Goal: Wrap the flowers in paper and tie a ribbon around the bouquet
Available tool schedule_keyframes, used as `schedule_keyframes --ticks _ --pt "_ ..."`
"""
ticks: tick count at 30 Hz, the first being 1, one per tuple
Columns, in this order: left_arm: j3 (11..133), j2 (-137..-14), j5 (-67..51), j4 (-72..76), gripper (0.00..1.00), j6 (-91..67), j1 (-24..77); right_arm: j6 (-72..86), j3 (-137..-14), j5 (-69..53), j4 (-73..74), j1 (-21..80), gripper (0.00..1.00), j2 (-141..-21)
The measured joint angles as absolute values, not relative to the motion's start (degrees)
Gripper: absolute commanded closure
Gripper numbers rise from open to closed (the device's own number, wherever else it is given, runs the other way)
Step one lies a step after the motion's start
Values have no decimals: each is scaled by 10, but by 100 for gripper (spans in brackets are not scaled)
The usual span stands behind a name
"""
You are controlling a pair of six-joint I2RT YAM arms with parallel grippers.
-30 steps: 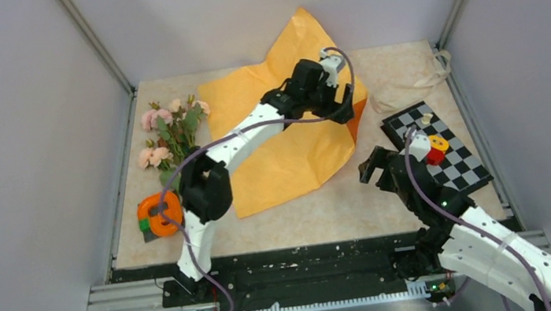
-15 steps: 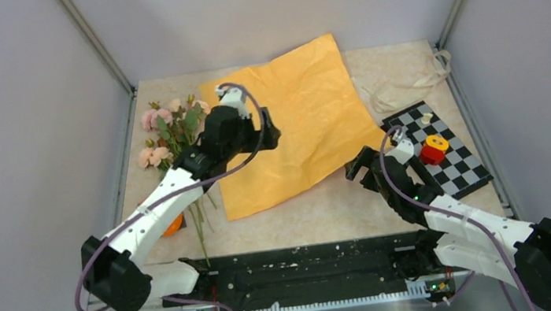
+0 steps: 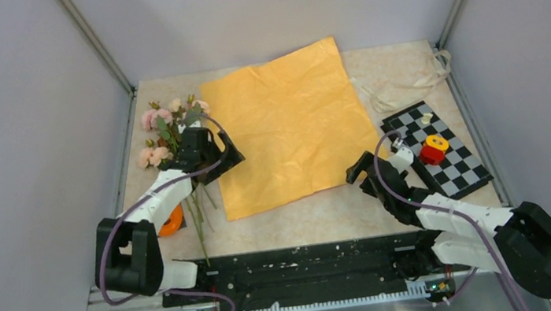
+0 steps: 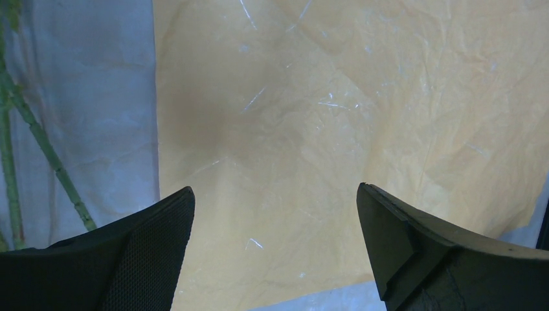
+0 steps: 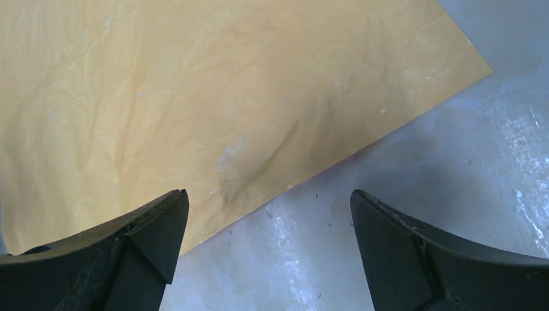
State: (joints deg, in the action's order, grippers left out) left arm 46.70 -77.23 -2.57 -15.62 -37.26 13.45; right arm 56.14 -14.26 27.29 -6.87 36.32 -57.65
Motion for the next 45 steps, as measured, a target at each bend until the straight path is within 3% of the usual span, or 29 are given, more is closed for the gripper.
schedule_keyframes --ticks 19,22,30,32,34,45 --pt "471 -866 6 -167 3 -379 112 620 -169 312 -95 363 1 -653" --pt "483 -889 7 -163 14 -378 112 620 -170 314 -95 363 1 -655" --pt "489 -917 -60 -129 58 -382 109 611 -171 314 -97 363 1 -658" --pt "484 -919 -71 -126 72 -384 109 610 -173 314 -94 363 1 -659" --pt "480 -923 -80 -119 98 -386 109 605 -174 314 -95 363 1 -661" --pt "417 -882 -93 -93 100 -430 128 554 -222 309 -81 343 2 -717"
